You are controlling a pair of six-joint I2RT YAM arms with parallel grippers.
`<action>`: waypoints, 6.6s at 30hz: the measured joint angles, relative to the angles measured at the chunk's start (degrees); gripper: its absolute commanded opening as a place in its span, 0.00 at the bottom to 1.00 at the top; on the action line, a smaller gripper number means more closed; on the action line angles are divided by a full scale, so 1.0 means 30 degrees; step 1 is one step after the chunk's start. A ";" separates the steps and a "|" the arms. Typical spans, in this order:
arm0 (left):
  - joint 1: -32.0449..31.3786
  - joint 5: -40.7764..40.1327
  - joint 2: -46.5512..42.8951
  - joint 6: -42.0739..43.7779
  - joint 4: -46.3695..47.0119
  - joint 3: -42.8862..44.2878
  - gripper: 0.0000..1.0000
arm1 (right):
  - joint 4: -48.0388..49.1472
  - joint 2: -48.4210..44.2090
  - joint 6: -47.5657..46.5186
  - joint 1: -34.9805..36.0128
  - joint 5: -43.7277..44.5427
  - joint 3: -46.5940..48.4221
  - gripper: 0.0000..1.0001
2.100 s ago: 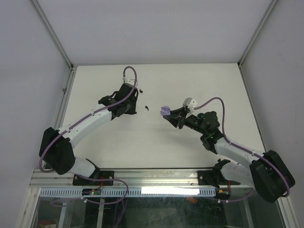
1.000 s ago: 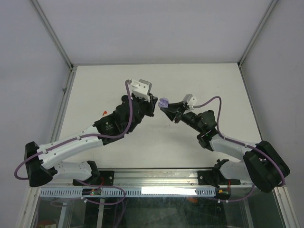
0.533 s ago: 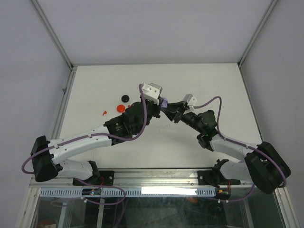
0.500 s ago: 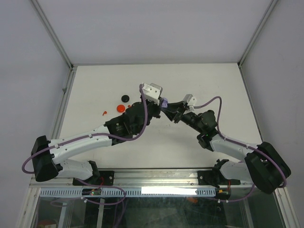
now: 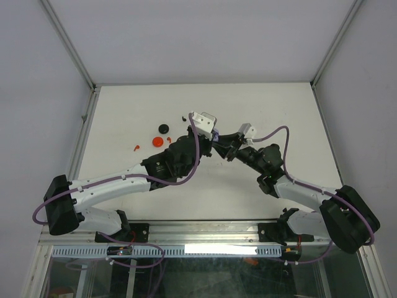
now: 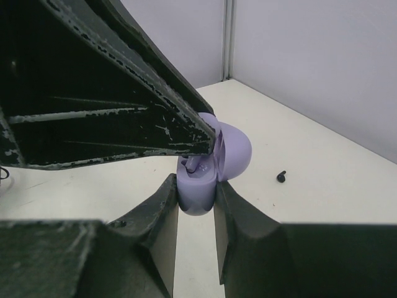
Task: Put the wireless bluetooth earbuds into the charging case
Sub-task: Place the earbud in the charging case, then close the charging case, then place the charging case at the center of the board, then pick up the charging case at the center of the board.
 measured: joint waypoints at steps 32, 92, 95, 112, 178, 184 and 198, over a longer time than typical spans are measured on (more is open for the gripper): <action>-0.1668 -0.3279 0.0685 0.1617 0.0408 -0.0168 0.12 | -0.0692 -0.0102 -0.0007 0.0109 0.0000 0.0000 0.02; 0.6936 1.0200 -0.2856 -0.7563 -0.7038 0.2273 0.80 | -0.0532 -0.0102 0.0073 0.0102 -0.1275 0.0605 0.02; 0.7970 1.2152 -0.3213 -0.7715 -0.6849 0.1945 0.82 | -0.0663 -0.0087 0.0284 0.0102 -0.2346 0.0998 0.02; 1.0025 2.2957 -0.2157 -1.0258 -0.2492 -0.0539 0.72 | 0.1705 0.1435 0.4248 -0.1013 -0.6696 0.1923 0.03; 1.2954 0.3738 -0.0750 -0.7257 -1.0579 -0.1370 0.99 | -1.9263 0.4663 0.9194 -1.0528 0.1472 0.3220 0.42; 1.4061 0.4371 0.1158 -0.8014 -1.1213 -0.0889 0.99 | -2.0385 0.3869 0.9078 -1.0586 0.2448 0.3249 0.58; 1.4498 0.6280 0.6521 -0.7366 -1.3296 0.2761 0.85 | -2.3336 -0.2579 0.6958 -1.0601 0.3344 0.3242 0.99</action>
